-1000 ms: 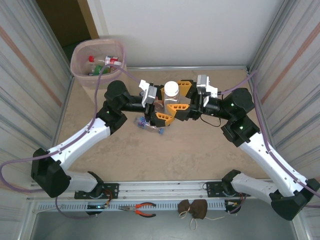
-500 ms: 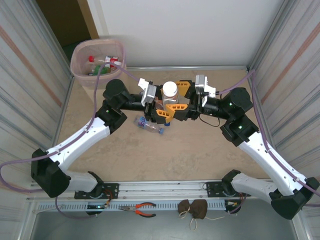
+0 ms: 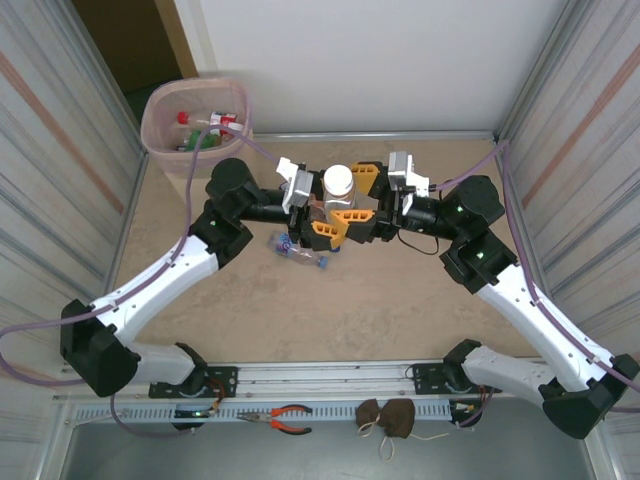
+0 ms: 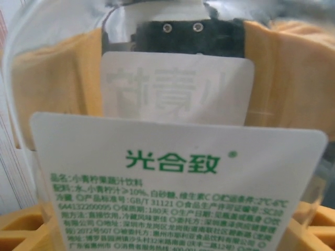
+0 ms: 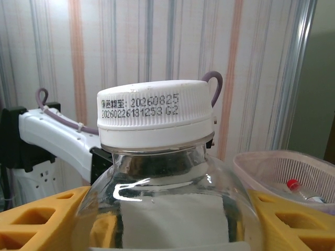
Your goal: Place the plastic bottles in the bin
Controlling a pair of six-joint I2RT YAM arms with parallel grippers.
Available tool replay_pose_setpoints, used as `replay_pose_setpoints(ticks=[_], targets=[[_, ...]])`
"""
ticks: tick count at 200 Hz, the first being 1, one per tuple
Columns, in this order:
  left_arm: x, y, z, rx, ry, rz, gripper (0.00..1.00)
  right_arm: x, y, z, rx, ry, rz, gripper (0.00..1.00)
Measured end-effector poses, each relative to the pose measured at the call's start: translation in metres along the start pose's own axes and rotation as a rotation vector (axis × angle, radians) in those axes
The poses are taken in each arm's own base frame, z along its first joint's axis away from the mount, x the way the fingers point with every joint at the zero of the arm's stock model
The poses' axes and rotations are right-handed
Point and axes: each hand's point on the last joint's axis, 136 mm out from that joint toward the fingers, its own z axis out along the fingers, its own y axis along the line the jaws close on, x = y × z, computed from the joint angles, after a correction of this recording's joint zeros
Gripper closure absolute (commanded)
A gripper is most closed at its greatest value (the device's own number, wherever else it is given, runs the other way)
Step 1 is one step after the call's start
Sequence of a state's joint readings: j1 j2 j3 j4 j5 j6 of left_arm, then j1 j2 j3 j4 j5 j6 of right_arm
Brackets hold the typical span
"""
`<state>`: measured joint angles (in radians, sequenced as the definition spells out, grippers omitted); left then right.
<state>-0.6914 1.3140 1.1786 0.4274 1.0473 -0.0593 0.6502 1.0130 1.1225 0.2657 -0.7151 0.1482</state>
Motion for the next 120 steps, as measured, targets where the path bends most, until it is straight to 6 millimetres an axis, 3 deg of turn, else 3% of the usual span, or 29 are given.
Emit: replay_pose_setpoints(ticks=[42,103,120], targets=[[0.001,-0.005,-0.003,0.000,0.021,0.002,0.18,0.002,0.001,0.000,-0.002,0.006,0.004,0.47],[-0.002,-0.009,-0.005,-0.001,0.022,0.018,0.19,-0.006,0.007,-0.006,0.004,-0.004,-0.011,0.47],[-0.007,-0.012,-0.008,-0.004,0.016,0.031,0.23,-0.009,0.010,-0.008,0.002,-0.012,-0.020,0.47]])
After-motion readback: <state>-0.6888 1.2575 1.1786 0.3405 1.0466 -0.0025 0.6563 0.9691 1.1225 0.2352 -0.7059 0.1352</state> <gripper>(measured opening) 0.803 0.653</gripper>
